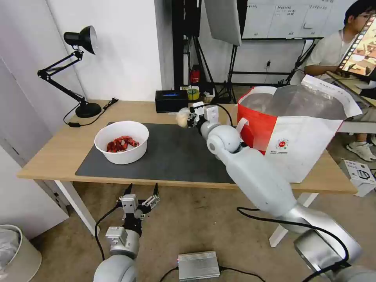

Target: Pick up the trash from the table and place it into the takeout bag.

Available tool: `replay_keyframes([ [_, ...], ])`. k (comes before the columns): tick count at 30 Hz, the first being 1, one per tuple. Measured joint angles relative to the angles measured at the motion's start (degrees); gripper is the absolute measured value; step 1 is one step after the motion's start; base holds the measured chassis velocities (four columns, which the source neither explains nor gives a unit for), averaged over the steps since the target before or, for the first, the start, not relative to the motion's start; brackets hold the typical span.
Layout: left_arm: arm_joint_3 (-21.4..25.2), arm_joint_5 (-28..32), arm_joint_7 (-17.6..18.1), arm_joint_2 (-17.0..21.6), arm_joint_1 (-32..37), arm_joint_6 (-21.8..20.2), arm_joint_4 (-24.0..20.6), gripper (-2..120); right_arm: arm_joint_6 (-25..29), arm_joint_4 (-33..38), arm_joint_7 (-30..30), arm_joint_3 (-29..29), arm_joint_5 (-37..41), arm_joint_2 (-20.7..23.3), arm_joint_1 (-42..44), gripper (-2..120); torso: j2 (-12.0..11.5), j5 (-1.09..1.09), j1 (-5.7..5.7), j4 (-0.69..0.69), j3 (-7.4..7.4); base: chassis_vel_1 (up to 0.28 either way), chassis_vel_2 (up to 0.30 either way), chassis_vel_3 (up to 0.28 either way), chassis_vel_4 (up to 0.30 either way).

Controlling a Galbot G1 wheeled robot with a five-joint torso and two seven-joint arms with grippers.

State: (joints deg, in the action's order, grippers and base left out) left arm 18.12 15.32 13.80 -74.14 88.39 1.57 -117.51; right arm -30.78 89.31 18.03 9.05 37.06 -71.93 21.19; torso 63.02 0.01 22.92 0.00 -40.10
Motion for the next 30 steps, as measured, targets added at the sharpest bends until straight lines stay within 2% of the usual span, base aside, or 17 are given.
replay_keyframes([
  [14, 0.1, -1.2, 0.0, -0.4, 1.5, 0.0, -0.2, 100, 0.7, 15.6, 4.4, -4.2, -4.0, 4.0, 6.2, 0, 0.0, 0.00, 0.00, 0.00, 0.00, 0.000, 0.000, 0.000, 0.000],
  [24, 0.1, -2.3, 0.0, -1.0, 2.5, 0.0, -0.4, 100, 0.8, 21.3, 5.7, -8.2, -5.5, 5.7, 10.2, 0, 0.0, 0.00, 0.00, 0.00, 0.00, 0.000, 0.000, 0.000, 0.000],
  [30, -0.1, -2.8, 0.0, -1.2, 2.7, 0.1, -0.5, 100, 0.9, 25.7, 6.1, -12.7, -5.6, 7.8, 12.1, 0, 0.0, -0.01, 0.00, 0.00, 0.01, 0.000, 0.000, 0.000, 0.000],
])
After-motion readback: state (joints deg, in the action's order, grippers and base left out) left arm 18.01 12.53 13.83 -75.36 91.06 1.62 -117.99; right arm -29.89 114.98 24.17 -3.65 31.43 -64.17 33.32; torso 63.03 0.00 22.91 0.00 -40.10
